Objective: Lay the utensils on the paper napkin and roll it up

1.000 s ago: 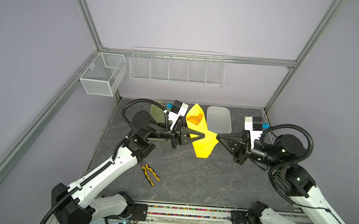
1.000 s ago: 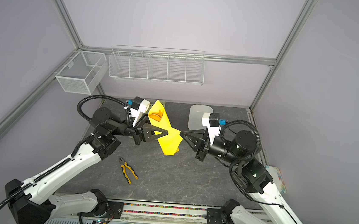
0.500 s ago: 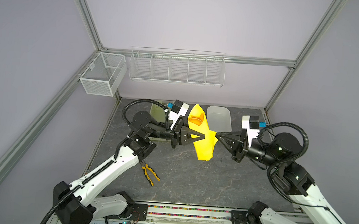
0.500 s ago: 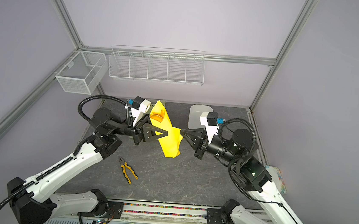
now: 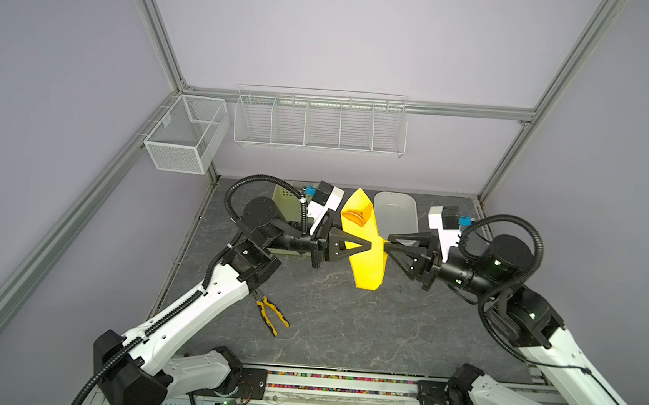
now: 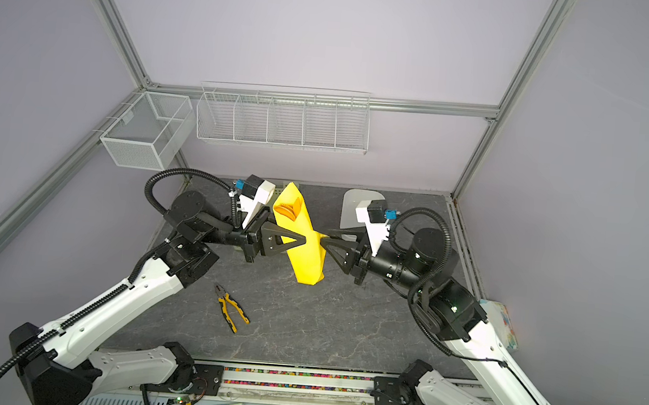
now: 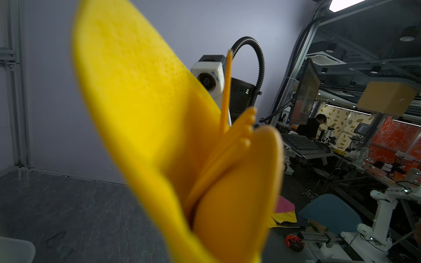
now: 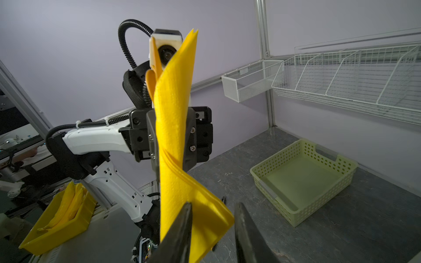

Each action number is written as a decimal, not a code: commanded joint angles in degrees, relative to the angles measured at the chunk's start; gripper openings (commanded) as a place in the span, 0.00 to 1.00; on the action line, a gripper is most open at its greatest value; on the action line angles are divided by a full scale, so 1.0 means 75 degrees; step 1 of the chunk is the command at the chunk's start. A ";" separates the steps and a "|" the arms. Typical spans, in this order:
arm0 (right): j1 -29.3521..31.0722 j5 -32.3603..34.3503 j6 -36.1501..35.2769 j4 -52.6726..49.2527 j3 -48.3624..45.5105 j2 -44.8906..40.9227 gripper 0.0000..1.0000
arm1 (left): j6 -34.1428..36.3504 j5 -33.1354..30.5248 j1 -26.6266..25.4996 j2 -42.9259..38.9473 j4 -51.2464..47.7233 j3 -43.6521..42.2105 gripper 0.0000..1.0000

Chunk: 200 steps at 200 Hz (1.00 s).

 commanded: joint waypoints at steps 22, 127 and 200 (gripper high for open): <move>0.0016 -0.0121 -0.0257 -0.0117 -0.0035 -0.0593 0.40 | 0.1053 -0.0361 -0.0027 -0.0101 -0.1307 0.0364 0.12; 0.0094 -0.1088 -0.0372 -0.0795 0.0338 0.0489 0.43 | 0.1041 -0.0286 -0.0032 -0.0066 -0.1455 0.0493 0.12; 0.0144 -0.1479 -0.0271 -0.0264 0.0209 0.0575 0.45 | 0.0699 -0.0019 -0.0033 0.0014 -0.1013 0.0435 0.12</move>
